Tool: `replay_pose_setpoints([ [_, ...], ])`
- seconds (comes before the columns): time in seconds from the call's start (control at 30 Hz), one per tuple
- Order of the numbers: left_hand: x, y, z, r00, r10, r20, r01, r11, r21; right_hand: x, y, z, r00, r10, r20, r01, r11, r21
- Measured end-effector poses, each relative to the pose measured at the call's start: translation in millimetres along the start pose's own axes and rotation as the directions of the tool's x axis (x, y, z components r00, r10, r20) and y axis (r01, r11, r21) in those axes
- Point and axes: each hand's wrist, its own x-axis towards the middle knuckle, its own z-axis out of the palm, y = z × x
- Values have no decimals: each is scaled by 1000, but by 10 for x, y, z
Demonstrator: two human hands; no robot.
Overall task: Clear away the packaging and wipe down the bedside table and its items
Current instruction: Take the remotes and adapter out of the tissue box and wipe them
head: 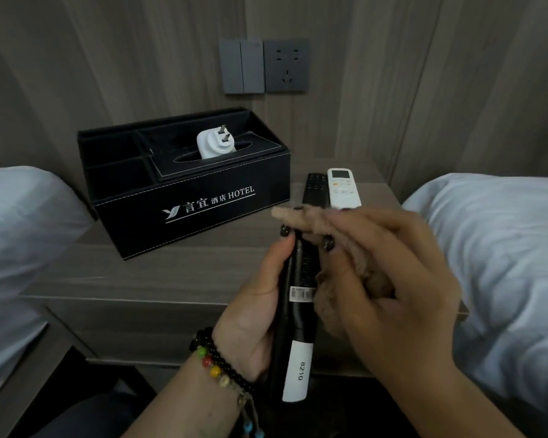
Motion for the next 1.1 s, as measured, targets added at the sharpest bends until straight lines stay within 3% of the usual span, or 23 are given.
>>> replay_pose_setpoints([
  [0.17,-5,103,-42,989,8,145,3,997,-76,-6,-57,34,998,-51,40,51,999,7],
  [0.37,-25,134,-38,999,46,23,-45,999,-29,45,40,-21,996,77,-52,-77,997,10],
  [0.43,-27,194,-29,996,89,12,-88,993,-73,-17,-14,-9,999,14,40,-16,999,44],
  [0.53,-55,338,-55,963,252,-92,-266,939,-217,-87,-128,7,955,-159,249,109,973,203],
  [0.63,-175,495,-77,894,402,-197,-412,911,-14,-63,-163,-17,922,-202,330,105,952,288],
  [0.7,-252,571,-67,835,518,-185,-488,853,187,-28,-113,-29,951,-134,279,65,968,243],
  [0.77,-292,610,-53,788,589,-180,-537,800,269,-3,-58,-27,978,-54,201,24,988,150],
  [0.9,-209,631,-162,736,612,-288,-611,785,106,-89,-159,36,976,-88,201,74,994,76],
  [1.03,-156,646,-238,757,552,-349,-610,788,-78,-222,-342,121,905,-275,324,275,960,47],
  [1.1,-171,661,-257,760,552,-344,-611,787,-86,-220,-297,131,891,-290,349,302,953,21],
])
